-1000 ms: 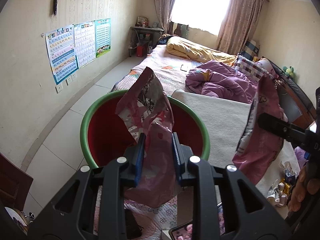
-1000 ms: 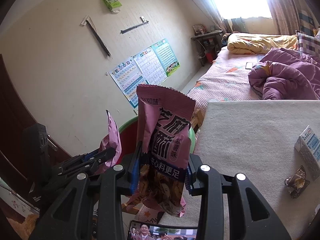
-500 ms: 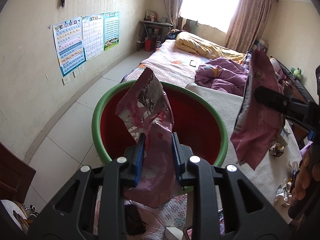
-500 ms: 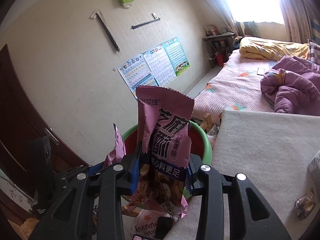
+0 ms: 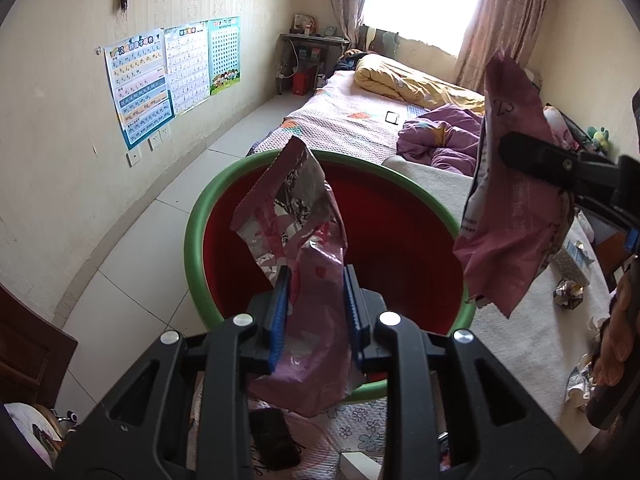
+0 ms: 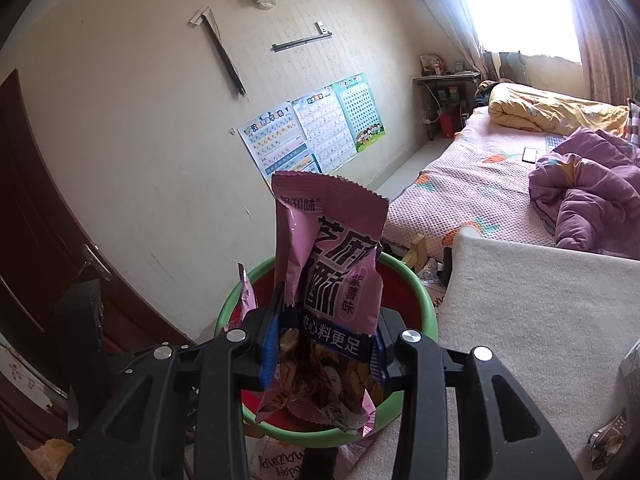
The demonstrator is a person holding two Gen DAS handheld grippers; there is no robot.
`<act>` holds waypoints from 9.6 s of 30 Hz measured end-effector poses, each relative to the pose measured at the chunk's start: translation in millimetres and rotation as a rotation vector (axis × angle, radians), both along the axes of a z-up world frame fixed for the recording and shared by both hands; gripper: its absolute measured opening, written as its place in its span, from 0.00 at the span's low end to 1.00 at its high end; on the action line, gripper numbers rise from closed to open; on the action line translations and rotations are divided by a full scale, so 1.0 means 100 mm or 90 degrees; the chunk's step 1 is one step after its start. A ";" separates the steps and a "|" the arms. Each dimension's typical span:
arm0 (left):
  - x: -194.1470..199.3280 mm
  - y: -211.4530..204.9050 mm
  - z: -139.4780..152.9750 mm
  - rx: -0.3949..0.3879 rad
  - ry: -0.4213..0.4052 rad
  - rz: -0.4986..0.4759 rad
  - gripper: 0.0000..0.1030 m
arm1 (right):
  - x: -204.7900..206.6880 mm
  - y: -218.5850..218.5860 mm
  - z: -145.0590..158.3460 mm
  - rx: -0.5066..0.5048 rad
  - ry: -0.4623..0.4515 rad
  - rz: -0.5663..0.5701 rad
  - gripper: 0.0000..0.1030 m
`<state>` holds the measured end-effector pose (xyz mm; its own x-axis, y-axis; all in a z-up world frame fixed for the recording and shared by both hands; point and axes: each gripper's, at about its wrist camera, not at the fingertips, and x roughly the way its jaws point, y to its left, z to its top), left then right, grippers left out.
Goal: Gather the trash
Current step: 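Carry both pink bags over the bin and open both tools to drop them, then grasp the crumpled white paper with the left tool while the right tool grasps the white Pocky box, then carry the paper and Pocky box over the red bin with both tools, then open both tools to drop the paper and box into the bin, then swing both tools back over the mat toward the remaining wrappers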
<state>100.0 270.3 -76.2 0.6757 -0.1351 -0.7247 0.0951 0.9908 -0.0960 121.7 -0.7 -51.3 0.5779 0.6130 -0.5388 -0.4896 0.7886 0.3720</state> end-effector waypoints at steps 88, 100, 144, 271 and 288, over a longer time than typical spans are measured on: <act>-1.08 -2.91 -0.47 -0.044 0.150 -0.134 0.66 | -0.98 -3.73 -1.13 -0.105 0.215 -0.166 0.56; -1.07 -2.92 -0.62 -0.050 0.188 -0.141 0.68 | -1.00 -3.73 -1.18 -0.099 0.227 -0.168 0.57; -0.82 -2.04 0.34 -0.033 -0.024 -0.078 0.35 | -1.03 -2.25 -0.17 -0.055 0.052 -0.076 0.35; -0.39 -1.25 0.04 -0.028 0.004 -0.062 0.65 | -0.93 -1.60 -0.22 -0.054 0.059 -0.101 0.72; -1.21 -2.76 -0.28 -0.055 0.089 -0.174 0.68 | -1.85 -3.38 -1.06 -0.145 0.218 -0.173 0.73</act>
